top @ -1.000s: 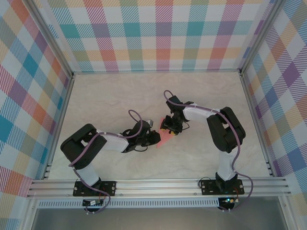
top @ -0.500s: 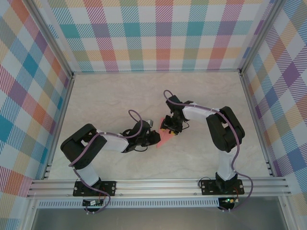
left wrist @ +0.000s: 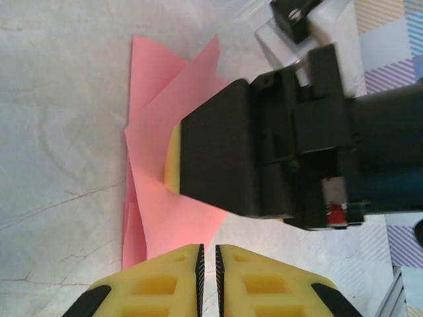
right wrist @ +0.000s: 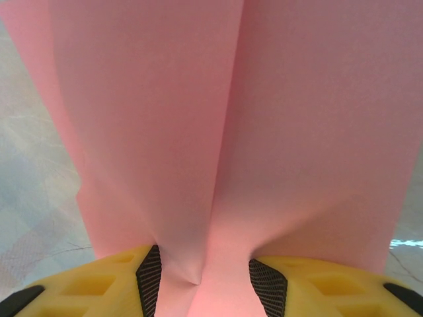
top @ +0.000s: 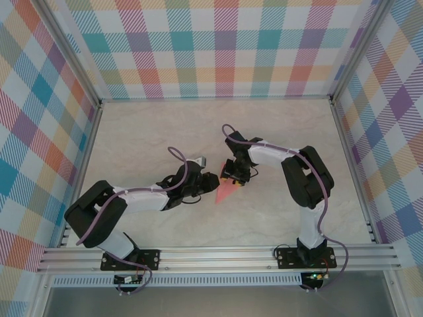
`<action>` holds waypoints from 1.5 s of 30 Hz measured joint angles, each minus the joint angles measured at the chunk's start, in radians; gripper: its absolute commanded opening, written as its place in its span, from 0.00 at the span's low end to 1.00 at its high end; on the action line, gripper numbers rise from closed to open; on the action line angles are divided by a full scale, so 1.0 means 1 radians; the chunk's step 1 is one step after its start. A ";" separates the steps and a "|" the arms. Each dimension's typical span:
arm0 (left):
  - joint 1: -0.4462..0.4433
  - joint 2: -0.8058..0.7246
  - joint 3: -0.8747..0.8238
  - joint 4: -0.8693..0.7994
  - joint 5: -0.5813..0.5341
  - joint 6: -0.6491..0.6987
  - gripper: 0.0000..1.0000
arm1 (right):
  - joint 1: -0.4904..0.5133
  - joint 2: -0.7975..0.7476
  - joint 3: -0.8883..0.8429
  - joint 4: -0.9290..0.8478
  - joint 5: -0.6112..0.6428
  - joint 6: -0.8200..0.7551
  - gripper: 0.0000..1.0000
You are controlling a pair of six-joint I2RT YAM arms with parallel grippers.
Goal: Fold a paper plane with a square sheet of paper (pick it up from the middle)
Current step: Fourth fold the wing at the center of the table.
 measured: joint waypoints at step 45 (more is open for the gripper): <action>0.000 0.186 0.009 0.026 0.072 -0.006 0.08 | 0.005 -0.034 -0.051 0.064 0.010 0.039 0.51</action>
